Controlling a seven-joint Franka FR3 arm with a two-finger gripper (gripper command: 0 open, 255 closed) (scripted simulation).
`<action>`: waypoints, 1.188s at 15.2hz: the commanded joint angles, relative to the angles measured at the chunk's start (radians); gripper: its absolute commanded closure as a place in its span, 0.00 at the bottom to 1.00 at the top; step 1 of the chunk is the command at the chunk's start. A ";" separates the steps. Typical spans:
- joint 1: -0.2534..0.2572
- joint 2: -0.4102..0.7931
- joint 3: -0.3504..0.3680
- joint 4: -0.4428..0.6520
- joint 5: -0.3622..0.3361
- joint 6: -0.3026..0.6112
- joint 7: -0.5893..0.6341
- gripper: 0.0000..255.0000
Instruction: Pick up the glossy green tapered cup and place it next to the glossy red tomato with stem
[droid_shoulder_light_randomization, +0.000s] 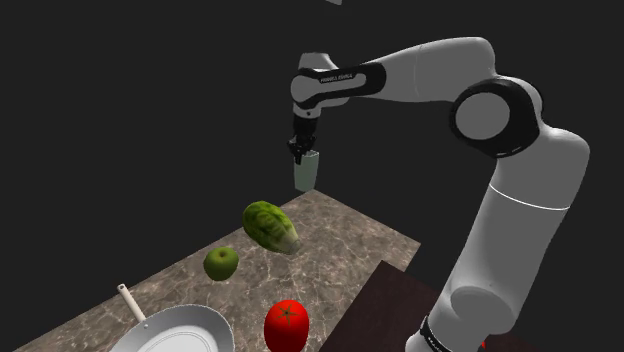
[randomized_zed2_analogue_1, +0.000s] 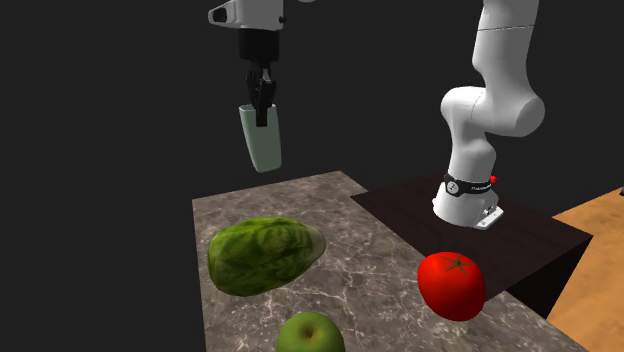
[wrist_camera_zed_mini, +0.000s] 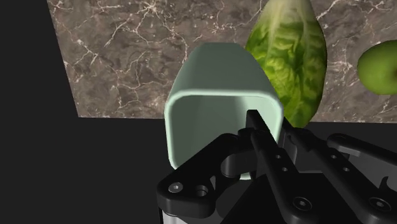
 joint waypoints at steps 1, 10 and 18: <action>0.026 -0.040 0.021 -0.046 -0.010 0.006 0.051 1.00; 0.128 -0.146 0.125 -0.171 -0.029 0.022 0.263 1.00; 0.215 -0.176 0.230 -0.203 -0.031 0.019 0.456 1.00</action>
